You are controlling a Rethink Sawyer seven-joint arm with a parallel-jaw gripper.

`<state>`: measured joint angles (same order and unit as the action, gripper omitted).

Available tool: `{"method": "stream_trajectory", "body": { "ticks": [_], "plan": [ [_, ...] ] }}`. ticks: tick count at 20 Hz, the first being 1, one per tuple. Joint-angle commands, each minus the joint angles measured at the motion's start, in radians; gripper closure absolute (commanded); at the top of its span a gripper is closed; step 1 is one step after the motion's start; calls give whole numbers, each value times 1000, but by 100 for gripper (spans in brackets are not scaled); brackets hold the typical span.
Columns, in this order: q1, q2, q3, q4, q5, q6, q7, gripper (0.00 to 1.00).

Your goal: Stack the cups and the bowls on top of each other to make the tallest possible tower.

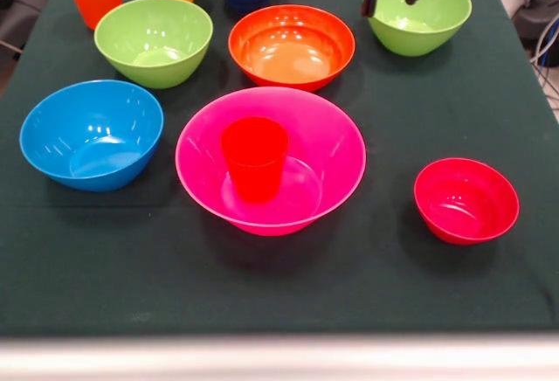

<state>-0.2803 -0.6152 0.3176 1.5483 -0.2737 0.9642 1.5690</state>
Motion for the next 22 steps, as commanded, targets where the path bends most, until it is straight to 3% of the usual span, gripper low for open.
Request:
{"method": "stream_trajectory", "body": {
  "ticks": [1,9,13,22],
  "plan": [
    [-36,15,-26,104,2,-130,126,0],
    [-92,-82,-33,255,13,-261,144,0],
    [-151,-187,-26,398,25,-344,131,0],
    [-261,-399,7,674,59,-425,75,0]
  ]
}}
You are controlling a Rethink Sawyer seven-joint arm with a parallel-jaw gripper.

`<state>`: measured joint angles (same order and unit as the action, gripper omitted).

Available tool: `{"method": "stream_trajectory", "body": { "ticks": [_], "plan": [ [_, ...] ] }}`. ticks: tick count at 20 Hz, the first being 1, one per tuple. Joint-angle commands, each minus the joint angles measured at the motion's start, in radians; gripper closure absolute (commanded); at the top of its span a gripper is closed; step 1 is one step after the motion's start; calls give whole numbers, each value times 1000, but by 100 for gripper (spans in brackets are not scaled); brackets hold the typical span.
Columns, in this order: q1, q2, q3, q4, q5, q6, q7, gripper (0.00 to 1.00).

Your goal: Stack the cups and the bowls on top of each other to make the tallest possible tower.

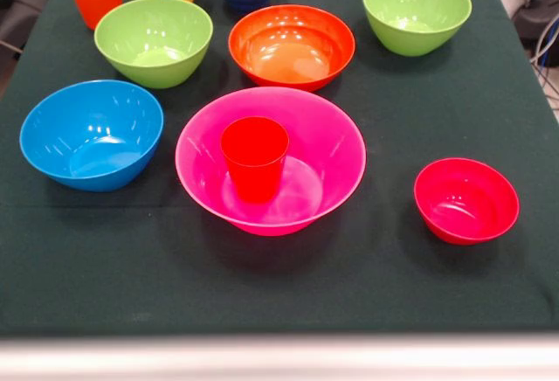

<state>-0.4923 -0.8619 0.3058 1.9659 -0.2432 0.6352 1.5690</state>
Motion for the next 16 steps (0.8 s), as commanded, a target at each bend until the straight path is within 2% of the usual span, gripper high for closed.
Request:
{"method": "stream_trajectory", "body": {
  "ticks": [1,5,11,16],
  "plan": [
    [-63,-159,22,277,26,-114,72,0],
    [-105,-154,40,334,8,-198,78,0],
    [-128,-76,6,357,-41,-345,127,0],
    [-116,-29,-46,359,-82,-379,128,0]
  ]
}}
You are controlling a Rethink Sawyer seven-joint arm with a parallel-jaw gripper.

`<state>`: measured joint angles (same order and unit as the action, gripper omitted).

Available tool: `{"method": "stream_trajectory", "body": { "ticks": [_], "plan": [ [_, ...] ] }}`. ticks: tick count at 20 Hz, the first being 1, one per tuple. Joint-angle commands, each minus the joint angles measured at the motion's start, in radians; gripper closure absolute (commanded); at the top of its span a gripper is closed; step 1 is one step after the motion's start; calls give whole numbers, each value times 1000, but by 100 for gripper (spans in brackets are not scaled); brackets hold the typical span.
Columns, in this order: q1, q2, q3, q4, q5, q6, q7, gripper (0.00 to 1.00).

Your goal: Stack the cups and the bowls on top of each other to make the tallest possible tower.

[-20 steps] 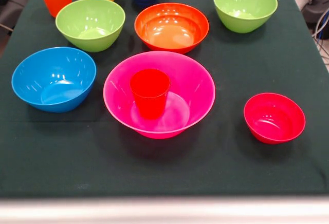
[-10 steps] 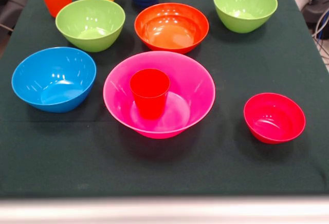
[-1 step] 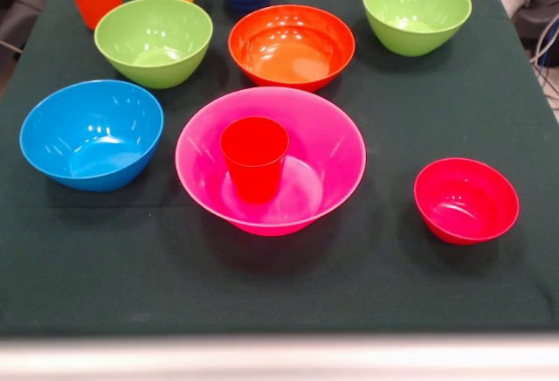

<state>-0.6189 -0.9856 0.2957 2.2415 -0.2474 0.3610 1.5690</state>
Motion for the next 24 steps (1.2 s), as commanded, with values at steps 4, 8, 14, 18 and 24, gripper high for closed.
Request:
{"method": "stream_trajectory", "body": {
  "ticks": [4,8,14,18,24],
  "plan": [
    [29,146,-89,77,-106,-138,136,0],
    [39,194,-119,79,-119,-205,148,0],
    [61,208,-139,74,-108,-222,155,0],
    [68,217,-142,67,-98,-228,147,0],
    [70,244,-150,64,-100,-261,147,0]
  ]
}}
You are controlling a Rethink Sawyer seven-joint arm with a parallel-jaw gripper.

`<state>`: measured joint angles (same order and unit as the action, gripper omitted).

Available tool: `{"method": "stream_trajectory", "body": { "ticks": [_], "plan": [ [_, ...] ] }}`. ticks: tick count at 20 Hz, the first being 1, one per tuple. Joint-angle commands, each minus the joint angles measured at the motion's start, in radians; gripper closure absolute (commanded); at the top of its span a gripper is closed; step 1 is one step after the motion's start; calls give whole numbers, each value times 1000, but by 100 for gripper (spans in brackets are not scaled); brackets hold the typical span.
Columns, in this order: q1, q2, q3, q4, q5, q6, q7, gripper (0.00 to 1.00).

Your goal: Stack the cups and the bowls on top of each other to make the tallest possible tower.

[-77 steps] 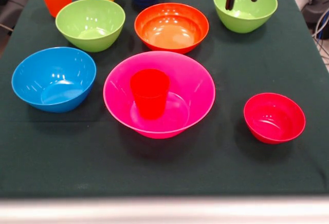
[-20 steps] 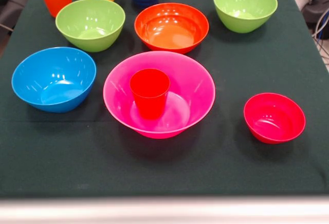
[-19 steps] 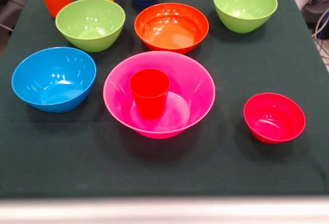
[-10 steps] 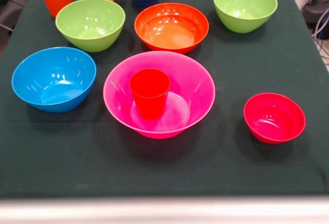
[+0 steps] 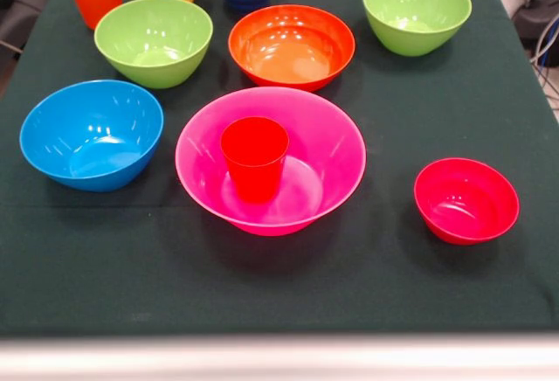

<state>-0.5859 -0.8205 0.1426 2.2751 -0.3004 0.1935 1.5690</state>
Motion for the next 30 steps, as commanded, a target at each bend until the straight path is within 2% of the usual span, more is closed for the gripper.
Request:
{"method": "stream_trajectory", "body": {
  "ticks": [1,13,23,30],
  "plan": [
    [36,81,2,26,-45,-91,146,0],
    [44,133,-19,17,-53,-151,145,0],
    [40,269,-44,-22,-83,-257,144,0],
    [4,356,-52,-56,-115,-302,128,0]
  ]
}}
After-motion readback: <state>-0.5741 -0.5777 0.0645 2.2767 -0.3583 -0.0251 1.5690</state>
